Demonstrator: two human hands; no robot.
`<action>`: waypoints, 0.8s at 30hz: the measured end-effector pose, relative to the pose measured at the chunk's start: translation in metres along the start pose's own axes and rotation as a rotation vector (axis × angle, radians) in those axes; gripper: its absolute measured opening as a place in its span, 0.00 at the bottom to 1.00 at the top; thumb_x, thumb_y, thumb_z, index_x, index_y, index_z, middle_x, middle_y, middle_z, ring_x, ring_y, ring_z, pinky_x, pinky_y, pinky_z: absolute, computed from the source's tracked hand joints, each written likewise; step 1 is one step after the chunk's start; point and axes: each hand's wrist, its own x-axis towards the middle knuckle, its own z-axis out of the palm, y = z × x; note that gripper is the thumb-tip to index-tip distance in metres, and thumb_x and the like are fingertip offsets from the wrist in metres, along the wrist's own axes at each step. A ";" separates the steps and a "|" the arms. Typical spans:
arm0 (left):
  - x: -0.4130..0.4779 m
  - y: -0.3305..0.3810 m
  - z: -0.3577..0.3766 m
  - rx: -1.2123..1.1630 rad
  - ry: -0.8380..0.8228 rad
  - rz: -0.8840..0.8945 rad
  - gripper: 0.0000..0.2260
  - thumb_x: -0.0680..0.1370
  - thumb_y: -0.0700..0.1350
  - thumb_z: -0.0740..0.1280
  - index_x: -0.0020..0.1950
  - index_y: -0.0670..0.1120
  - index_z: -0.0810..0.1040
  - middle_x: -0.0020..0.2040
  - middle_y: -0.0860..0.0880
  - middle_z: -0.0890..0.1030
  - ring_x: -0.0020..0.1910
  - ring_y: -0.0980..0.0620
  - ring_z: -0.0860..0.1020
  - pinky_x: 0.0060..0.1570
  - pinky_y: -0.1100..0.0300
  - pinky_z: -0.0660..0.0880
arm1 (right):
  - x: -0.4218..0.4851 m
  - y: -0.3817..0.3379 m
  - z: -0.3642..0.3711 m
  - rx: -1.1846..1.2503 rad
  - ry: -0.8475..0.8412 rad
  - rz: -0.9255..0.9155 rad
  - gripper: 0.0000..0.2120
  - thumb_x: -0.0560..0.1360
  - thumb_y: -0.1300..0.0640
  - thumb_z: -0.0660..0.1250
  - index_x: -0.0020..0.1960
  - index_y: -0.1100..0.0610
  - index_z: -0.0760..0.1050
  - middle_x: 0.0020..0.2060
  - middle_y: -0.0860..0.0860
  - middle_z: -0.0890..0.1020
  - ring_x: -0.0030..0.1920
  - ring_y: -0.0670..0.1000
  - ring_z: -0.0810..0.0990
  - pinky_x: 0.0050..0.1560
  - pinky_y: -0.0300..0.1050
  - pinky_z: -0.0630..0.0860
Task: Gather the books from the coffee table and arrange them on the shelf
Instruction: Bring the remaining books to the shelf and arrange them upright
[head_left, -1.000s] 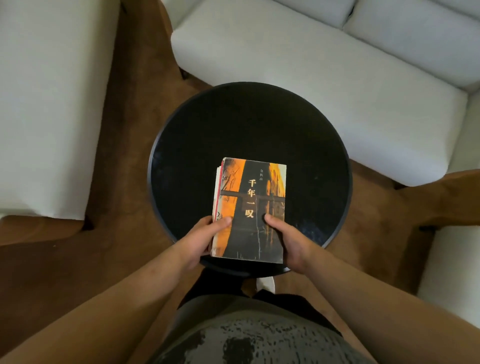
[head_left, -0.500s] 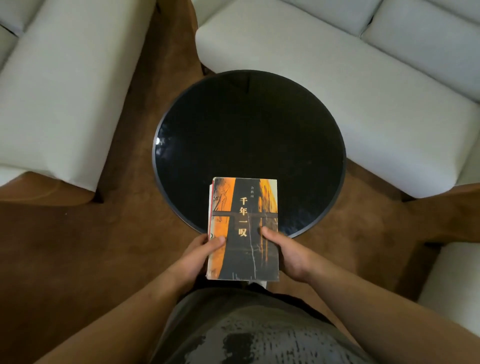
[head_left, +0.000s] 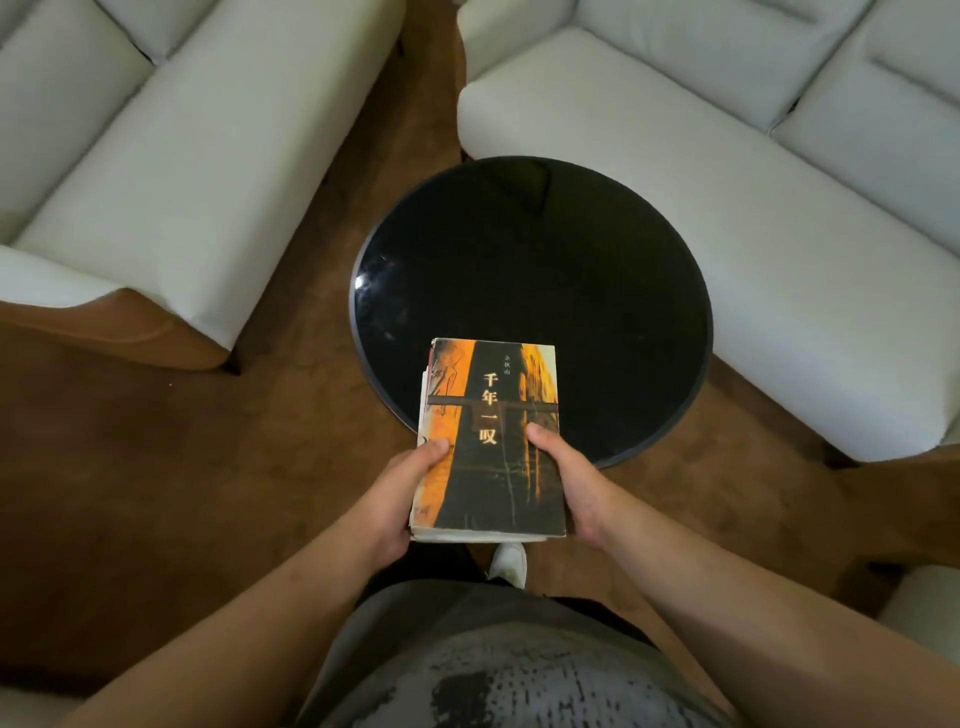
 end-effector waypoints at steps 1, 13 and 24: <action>-0.007 0.001 -0.004 -0.008 0.024 0.034 0.33 0.68 0.56 0.76 0.69 0.47 0.70 0.62 0.39 0.81 0.61 0.38 0.80 0.65 0.36 0.71 | -0.002 0.001 0.005 -0.006 -0.021 -0.018 0.20 0.80 0.41 0.64 0.65 0.52 0.78 0.49 0.56 0.88 0.52 0.58 0.86 0.52 0.54 0.80; -0.099 0.004 -0.105 -0.135 0.142 0.396 0.41 0.68 0.64 0.75 0.72 0.44 0.66 0.67 0.38 0.76 0.65 0.34 0.76 0.66 0.32 0.68 | 0.019 -0.024 0.140 -0.431 -0.349 -0.164 0.52 0.57 0.34 0.81 0.73 0.57 0.68 0.63 0.61 0.82 0.62 0.61 0.83 0.69 0.64 0.73; -0.161 0.056 -0.297 -0.329 0.501 0.510 0.50 0.49 0.64 0.76 0.64 0.37 0.73 0.48 0.42 0.82 0.40 0.49 0.85 0.34 0.64 0.79 | 0.073 -0.002 0.384 -0.622 -0.455 -0.148 0.58 0.49 0.34 0.84 0.73 0.57 0.70 0.62 0.61 0.82 0.61 0.64 0.82 0.67 0.67 0.75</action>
